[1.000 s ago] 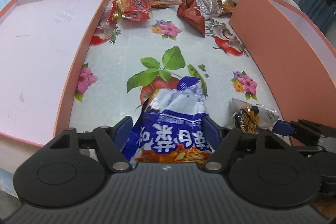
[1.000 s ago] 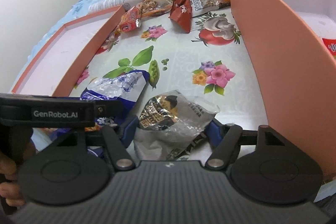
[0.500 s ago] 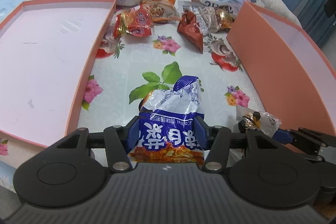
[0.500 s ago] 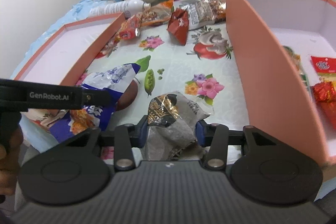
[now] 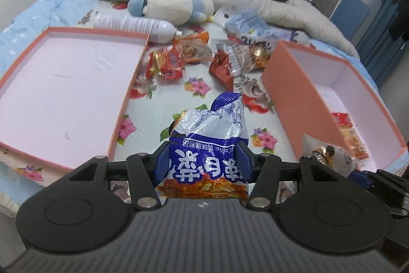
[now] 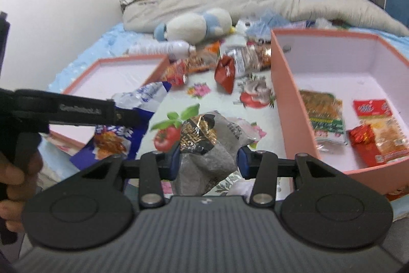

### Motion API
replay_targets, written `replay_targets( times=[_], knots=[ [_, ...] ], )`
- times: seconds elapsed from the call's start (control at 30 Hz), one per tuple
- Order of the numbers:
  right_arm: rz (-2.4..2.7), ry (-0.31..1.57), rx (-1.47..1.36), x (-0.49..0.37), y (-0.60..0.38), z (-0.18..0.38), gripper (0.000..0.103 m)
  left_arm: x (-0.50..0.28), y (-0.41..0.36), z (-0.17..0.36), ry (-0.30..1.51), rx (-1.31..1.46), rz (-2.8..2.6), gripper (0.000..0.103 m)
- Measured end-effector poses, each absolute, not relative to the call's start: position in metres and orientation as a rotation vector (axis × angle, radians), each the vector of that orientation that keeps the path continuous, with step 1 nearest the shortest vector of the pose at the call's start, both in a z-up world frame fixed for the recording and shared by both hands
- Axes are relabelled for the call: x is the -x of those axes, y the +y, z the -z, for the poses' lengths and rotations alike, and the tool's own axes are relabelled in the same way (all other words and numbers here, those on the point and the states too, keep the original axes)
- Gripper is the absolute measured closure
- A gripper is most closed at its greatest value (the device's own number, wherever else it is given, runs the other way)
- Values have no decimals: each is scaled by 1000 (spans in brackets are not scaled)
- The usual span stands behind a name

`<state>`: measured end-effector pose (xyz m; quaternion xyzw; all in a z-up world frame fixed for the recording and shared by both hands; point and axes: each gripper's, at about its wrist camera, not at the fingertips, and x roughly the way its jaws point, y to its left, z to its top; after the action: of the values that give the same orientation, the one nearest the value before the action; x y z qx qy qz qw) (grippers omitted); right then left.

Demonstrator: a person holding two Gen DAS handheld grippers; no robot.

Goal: Organize snacks
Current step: 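Carry both held bags over the open box with both tools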

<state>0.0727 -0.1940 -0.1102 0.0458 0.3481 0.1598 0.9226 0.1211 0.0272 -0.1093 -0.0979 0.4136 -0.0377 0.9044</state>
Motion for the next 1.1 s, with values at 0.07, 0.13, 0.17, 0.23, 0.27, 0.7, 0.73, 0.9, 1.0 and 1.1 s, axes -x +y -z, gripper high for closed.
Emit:
replay_targets(
  times=[0.07,0.13,0.17,0.23,0.27,0.7,0.73,0.9,1.0,1.1],
  knots=[
    [-321,692,-92,-67,-199,98,56,-113,23,99,839,203,79,43],
    [-310,669,-80,-60,-205,85,56,-105,18,90,829,216,91,43],
    [-304,661,-76,-58,-208,81,56,-102,16,86,822,221,99,43],
    [-290,644,-68,-52,-216,71,56,-94,9,78,808,221,109,43],
    [-279,636,-63,-47,-221,67,56,-91,6,74,802,223,116,43],
    [-118,612,-63,-7,-290,44,56,-67,-58,45,767,272,288,44],
    [-109,610,-64,-6,-294,45,56,-67,-63,45,767,269,300,44],
    [-54,609,-99,-16,-315,50,56,-82,-92,45,786,255,347,44],
    [-41,616,-122,-24,-327,53,56,-97,-109,43,792,231,361,44],
    [-31,626,-138,-35,-339,58,56,-117,-128,44,805,213,377,44]
  ],
)
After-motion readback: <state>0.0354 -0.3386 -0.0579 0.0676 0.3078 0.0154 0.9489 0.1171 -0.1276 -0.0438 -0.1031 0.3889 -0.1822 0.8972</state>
